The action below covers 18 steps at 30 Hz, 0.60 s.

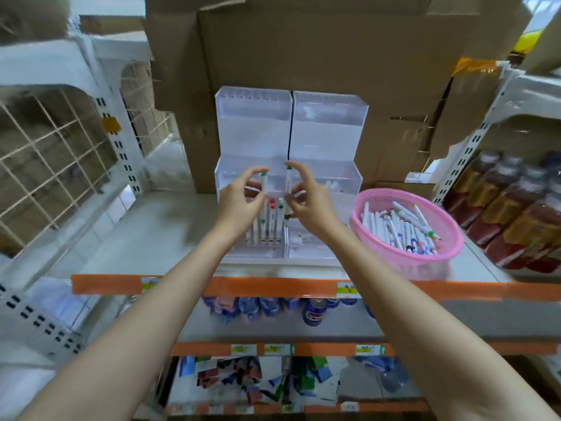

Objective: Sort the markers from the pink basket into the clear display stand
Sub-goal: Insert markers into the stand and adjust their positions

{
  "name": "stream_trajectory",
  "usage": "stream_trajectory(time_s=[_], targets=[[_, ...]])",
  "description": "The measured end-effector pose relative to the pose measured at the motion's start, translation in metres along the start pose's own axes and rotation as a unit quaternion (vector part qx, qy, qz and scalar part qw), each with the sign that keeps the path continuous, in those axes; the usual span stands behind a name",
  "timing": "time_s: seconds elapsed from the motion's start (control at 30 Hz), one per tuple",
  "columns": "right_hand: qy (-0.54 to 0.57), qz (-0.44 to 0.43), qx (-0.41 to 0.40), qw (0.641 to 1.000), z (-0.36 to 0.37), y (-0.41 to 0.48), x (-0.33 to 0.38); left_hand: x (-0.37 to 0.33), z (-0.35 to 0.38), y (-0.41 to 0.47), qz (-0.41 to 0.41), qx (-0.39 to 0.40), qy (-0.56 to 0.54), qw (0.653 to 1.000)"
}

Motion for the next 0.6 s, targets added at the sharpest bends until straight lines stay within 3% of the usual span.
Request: stream_trajectory(time_s=[0.6], targets=[[-0.017,0.006,-0.095,0.995,0.074,0.007,0.022,0.039,-0.039,0.008,0.015,0.046,-0.031,0.998]])
Point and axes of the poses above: each hand's wrist, its own y-axis towards the middle knuckle, its own z-axis out of the palm, x = y × z, the point moved 2 cm from there along y, towards the middle knuckle, and after that the axes turned 3 degrees about y, right-handed, at the moved point
